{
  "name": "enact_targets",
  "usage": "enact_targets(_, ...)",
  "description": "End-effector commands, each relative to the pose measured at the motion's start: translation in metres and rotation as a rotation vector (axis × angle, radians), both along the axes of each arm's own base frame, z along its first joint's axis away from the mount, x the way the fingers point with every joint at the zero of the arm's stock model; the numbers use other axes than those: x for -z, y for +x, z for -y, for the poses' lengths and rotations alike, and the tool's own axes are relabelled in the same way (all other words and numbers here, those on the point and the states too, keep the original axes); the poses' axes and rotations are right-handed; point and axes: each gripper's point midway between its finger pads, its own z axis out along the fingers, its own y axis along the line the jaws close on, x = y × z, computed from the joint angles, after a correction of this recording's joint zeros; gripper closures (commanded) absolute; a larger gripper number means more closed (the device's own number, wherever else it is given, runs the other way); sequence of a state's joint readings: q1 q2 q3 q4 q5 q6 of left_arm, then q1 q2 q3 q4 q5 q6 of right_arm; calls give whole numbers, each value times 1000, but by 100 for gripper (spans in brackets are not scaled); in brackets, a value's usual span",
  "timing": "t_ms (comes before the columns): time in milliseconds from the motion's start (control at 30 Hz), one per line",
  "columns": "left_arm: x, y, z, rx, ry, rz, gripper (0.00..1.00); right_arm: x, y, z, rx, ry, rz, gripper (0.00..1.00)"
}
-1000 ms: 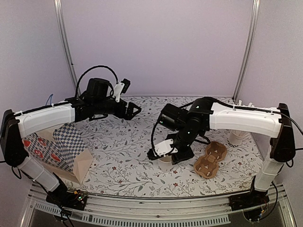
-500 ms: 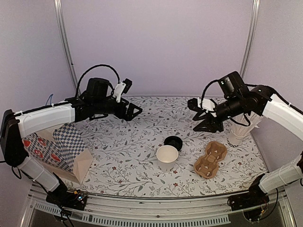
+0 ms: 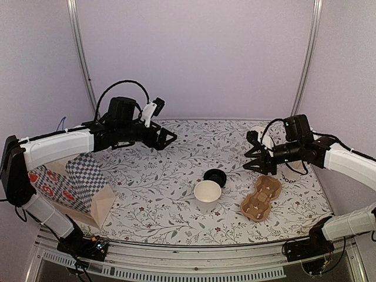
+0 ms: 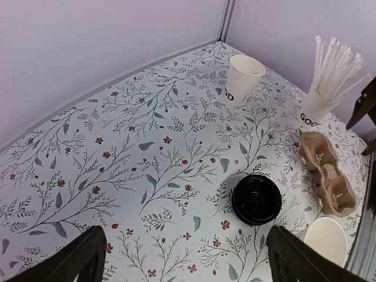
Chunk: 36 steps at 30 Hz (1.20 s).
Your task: Pack the takeout coffee
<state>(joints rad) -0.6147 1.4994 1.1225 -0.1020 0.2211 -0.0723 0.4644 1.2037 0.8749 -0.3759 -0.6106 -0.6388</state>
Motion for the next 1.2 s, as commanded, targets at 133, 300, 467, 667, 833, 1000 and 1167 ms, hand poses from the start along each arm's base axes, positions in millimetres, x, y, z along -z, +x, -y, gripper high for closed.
enact_targets(133, 12, -1, 10, 61, 11, -6, 9, -11, 5, 4, 22, 39, 122, 53)
enact_targets(300, 9, -6, 15, 96, 10, -3, 14, -6, 7, 4, 29, 30, 120, 53)
enact_targets(467, 13, -16, 27, 141, 47, -5, 19, -5, 9, 6, 42, 24, 125, 53)
enact_targets(667, 30, -25, 43, 180, 123, -46, 28, -8, 13, 9, 68, 17, 146, 53)
enact_targets(833, 40, -30, 59, 173, 178, -101, 37, -9, 18, 14, 105, 0, 173, 53)
enact_targets(1000, 53, -31, 79, 112, 227, -162, 42, -15, 24, 23, 151, -1, 206, 53)
enact_targets(1167, 76, -34, 103, 122, 233, -254, 47, -14, 24, 25, 154, -1, 204, 53)
